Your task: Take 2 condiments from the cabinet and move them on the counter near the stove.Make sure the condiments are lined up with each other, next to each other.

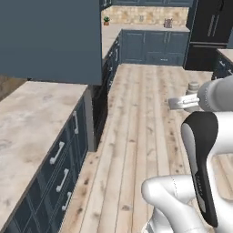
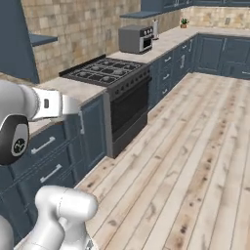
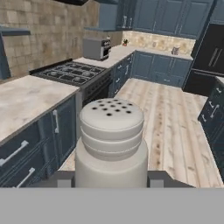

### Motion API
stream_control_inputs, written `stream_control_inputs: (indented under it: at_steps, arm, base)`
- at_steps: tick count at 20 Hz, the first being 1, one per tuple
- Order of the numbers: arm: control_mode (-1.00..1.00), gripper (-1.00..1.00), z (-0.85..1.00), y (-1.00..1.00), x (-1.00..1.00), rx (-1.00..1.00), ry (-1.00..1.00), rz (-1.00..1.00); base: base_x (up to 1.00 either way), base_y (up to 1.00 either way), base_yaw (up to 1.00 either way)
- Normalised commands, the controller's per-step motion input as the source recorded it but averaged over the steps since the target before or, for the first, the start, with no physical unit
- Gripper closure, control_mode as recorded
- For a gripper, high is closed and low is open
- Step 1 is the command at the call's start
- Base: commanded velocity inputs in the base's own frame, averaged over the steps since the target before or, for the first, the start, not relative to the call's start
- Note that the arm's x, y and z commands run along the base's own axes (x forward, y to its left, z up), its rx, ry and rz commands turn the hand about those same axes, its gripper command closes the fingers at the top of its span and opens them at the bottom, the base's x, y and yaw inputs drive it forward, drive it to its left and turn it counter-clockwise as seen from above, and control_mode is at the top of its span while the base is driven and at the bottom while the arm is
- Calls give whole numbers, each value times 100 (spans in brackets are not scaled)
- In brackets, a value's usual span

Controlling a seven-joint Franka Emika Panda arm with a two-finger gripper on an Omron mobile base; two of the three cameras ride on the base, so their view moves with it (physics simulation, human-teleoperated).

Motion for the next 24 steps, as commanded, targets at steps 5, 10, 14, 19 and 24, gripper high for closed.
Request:
stream_control_inputs:
  at_steps: [5, 10, 14, 19, 24]
  arm:
    - [100, 100, 0, 0, 0, 0, 0, 0]
    - [100, 100, 0, 0, 0, 0, 0, 0]
    - [100, 100, 0, 0, 0, 0, 0, 0]
    - [100, 100, 0, 0, 0, 0, 0, 0]
    - [100, 100, 0, 0, 0, 0, 0, 0]
  base:
    - [91, -80, -39]
    - [100, -50, -20]
    - [100, -29, 12]
    - [100, -27, 48]
    - [99, -33, 61]
